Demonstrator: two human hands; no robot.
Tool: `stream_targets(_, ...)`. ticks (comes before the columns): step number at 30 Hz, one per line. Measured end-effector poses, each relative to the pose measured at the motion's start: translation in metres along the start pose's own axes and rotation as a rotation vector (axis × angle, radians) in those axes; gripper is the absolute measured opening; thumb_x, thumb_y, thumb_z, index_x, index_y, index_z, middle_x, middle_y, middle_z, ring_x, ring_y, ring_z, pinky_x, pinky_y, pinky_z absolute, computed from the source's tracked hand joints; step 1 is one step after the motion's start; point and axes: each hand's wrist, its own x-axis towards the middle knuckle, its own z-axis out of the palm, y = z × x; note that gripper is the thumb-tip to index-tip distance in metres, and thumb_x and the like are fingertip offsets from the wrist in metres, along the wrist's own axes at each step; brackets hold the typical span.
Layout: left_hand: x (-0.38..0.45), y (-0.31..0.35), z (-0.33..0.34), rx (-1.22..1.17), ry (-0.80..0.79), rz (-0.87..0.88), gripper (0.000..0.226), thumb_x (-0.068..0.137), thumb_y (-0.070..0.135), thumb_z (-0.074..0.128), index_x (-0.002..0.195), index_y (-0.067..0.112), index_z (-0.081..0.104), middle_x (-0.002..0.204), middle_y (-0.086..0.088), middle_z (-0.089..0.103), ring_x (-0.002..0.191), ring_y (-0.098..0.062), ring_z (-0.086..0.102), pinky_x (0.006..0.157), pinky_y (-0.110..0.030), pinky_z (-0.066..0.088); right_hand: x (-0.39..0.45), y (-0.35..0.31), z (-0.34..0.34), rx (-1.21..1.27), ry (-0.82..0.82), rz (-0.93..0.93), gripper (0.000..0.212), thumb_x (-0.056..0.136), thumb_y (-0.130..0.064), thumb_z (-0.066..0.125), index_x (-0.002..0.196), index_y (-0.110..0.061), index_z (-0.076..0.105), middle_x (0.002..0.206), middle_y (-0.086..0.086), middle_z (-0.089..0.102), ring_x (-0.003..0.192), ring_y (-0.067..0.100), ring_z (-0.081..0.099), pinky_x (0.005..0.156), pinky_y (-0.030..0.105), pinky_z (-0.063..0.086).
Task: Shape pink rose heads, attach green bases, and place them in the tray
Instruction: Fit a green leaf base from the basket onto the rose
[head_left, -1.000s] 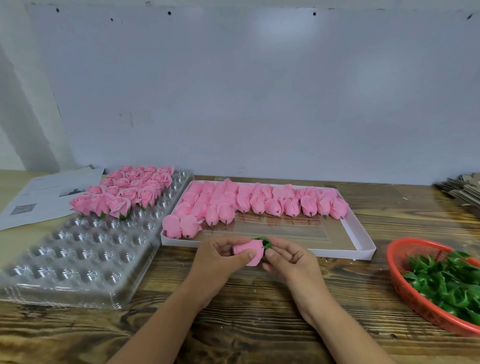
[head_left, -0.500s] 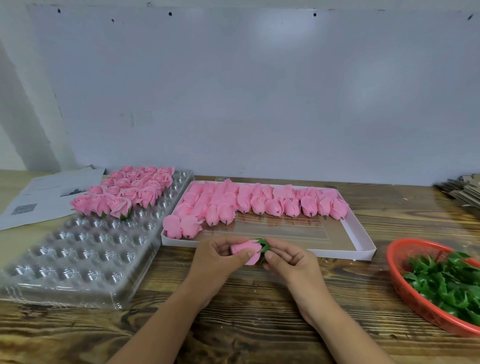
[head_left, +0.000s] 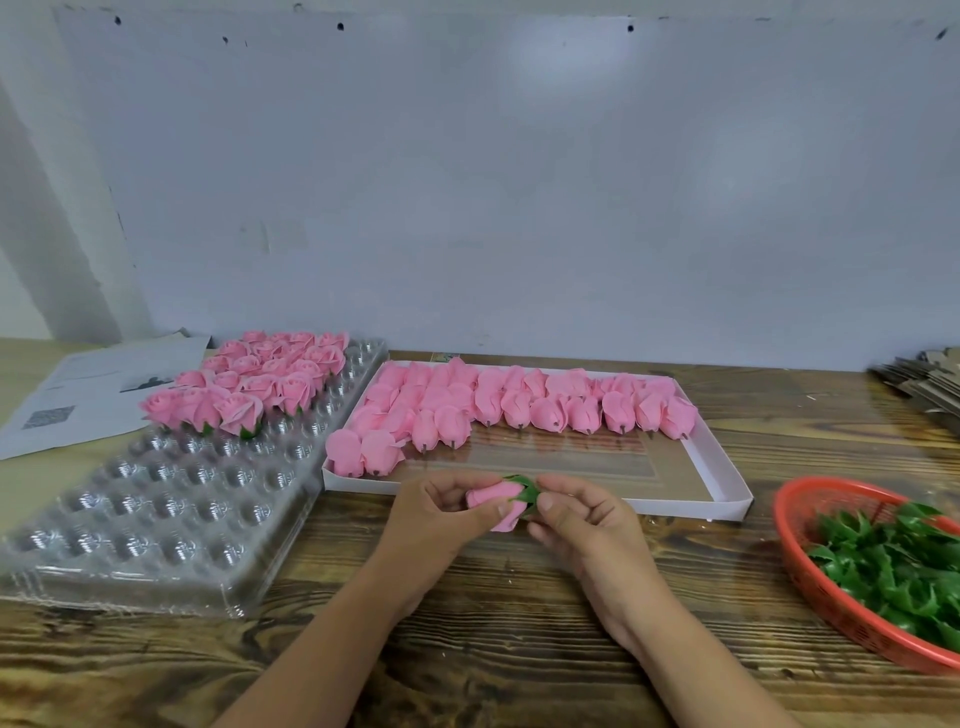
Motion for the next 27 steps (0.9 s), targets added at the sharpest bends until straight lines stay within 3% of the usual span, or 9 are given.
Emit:
stream_targets(4, -0.0019, 0.0033, 0.0003, -0.008, -0.022, -0.013, 0.029, 0.072, 0.025, 0.086, 0.1, 0.028, 0.08, 0.102, -0.004, 0.079, 0.096, -0.017, 0.075, 0.078, -0.019, 0.057, -0.0017, -0.0029, -0.0001, -0.015, 0.003, 0.007, 0.012, 0.08, -0.003, 0.069, 0.084, -0.008, 0.08, 0.091, 0.02, 0.076, 0.077, 0.017, 0.073, 0.064, 0.02, 0.059)
stream_targets(9, -0.0029, 0.0037, -0.0014, 0.031, -0.063, -0.038, 0.028, 0.073, 0.023, 0.085, 0.1, 0.027, 0.08, 0.1, -0.004, 0.079, 0.094, -0.018, 0.076, 0.076, -0.019, 0.057, -0.005, -0.0073, 0.0016, -0.283, 0.0, -0.088, 0.024, 0.088, 0.001, 0.068, 0.082, -0.018, 0.081, 0.087, 0.011, 0.077, 0.074, 0.012, 0.065, 0.061, 0.019, 0.055)
stream_targets(15, -0.0014, 0.0012, -0.002, 0.016, -0.037, -0.042, 0.031, 0.068, 0.02, 0.089, 0.097, 0.021, 0.079, 0.099, -0.008, 0.079, 0.091, -0.021, 0.076, 0.075, -0.021, 0.057, -0.0065, -0.0088, 0.0003, -0.414, 0.0, -0.129, 0.025, 0.086, -0.002, 0.073, 0.078, -0.024, 0.082, 0.08, 0.004, 0.077, 0.069, 0.003, 0.065, 0.063, 0.016, 0.051)
stream_targets(19, -0.001, -0.0001, -0.0032, 0.043, -0.047, -0.031, 0.03, 0.074, 0.009, 0.087, 0.1, 0.015, 0.076, 0.097, -0.008, 0.08, 0.089, -0.019, 0.077, 0.074, -0.019, 0.057, -0.0057, -0.0078, -0.0017, -0.408, -0.036, -0.101, 0.029, 0.085, -0.002, 0.073, 0.077, -0.028, 0.082, 0.072, 0.004, 0.074, 0.063, 0.004, 0.062, 0.063, 0.019, 0.055)
stream_targets(27, -0.0029, 0.0001, -0.0052, 0.075, -0.087, -0.024, 0.025, 0.073, 0.016, 0.088, 0.095, 0.023, 0.079, 0.097, -0.007, 0.08, 0.087, -0.016, 0.076, 0.074, -0.019, 0.057, -0.0051, -0.0074, -0.0022, -0.443, -0.061, -0.139, 0.034, 0.085, 0.002, 0.072, 0.071, -0.028, 0.081, 0.062, 0.003, 0.068, 0.058, 0.008, 0.059, 0.06, 0.019, 0.053)
